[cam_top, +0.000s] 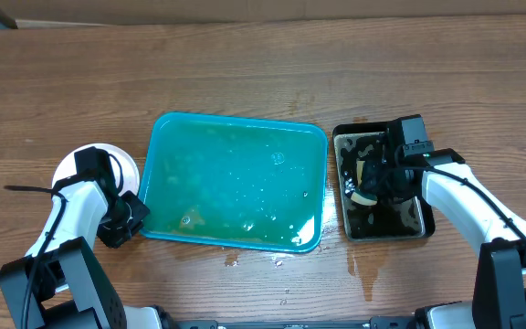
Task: Clean dirty plates on tray and stack at the side
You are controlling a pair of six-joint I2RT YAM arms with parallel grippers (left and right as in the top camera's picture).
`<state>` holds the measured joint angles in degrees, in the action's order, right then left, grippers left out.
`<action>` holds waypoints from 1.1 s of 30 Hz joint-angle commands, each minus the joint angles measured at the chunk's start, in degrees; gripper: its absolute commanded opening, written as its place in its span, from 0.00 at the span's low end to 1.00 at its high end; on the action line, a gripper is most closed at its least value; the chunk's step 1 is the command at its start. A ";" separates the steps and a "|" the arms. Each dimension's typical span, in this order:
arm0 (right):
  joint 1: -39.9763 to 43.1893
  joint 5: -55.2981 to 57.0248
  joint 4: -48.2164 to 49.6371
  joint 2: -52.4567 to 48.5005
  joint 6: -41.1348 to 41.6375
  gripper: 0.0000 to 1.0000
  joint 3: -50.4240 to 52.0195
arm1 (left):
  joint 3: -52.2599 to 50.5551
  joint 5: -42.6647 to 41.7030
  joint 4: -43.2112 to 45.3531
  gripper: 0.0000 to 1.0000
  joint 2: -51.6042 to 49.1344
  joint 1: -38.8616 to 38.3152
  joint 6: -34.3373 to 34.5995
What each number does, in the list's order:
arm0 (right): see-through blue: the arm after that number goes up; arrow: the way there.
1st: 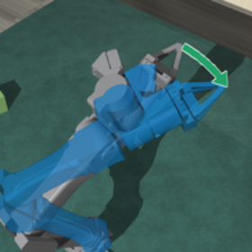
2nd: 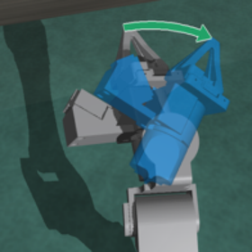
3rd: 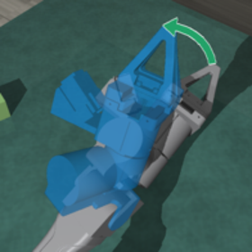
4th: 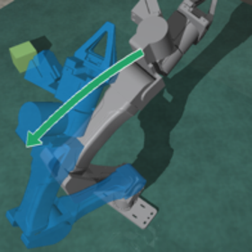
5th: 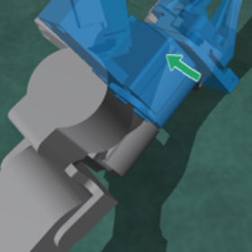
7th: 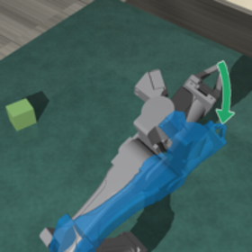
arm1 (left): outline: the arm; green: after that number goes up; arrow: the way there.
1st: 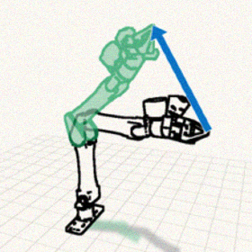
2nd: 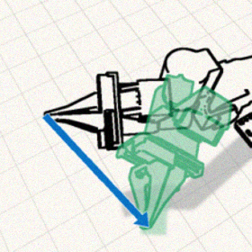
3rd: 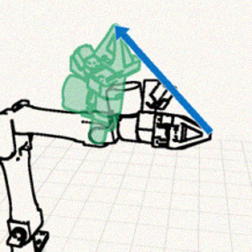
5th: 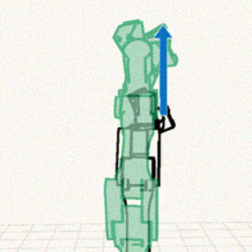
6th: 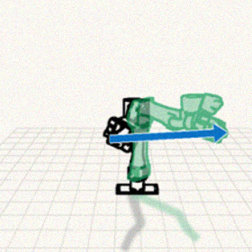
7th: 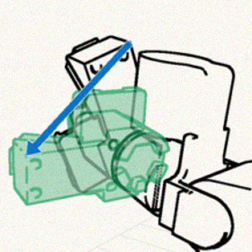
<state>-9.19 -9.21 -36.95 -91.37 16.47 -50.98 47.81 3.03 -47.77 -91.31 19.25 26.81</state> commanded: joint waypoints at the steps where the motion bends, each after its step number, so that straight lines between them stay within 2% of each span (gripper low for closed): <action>1: -0.07 -0.50 0.24 -0.35 -0.24 0.04 0.04 | -0.52 -3.08 -0.39 0.04 -0.52 -0.55 -1.55; 7: -0.07 -0.50 0.24 -0.35 -0.24 0.04 0.04 | -0.57 -6.16 0.00 0.04 -0.52 -2.08 -4.11; 14: -0.07 -0.50 0.22 -0.35 -0.26 0.04 0.04 | -0.57 -6.08 -0.48 0.04 -0.52 -2.49 -4.57; 21: -0.07 -0.46 0.26 -0.35 -0.26 0.04 0.04 | 0.87 -8.59 -5.51 0.04 0.37 -2.51 -4.57; 29: -0.07 -0.28 0.42 -0.35 -0.24 0.04 0.04 | 2.23 -16.04 -7.82 0.04 9.62 -4.70 -7.82; 33: -0.07 -0.31 0.74 -0.35 -0.24 0.04 0.04 | 2.23 -21.90 -7.93 0.04 13.94 -11.13 -13.00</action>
<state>-9.19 -9.19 -36.75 -91.37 16.45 -50.98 48.82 -11.92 -55.61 -80.31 12.58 19.25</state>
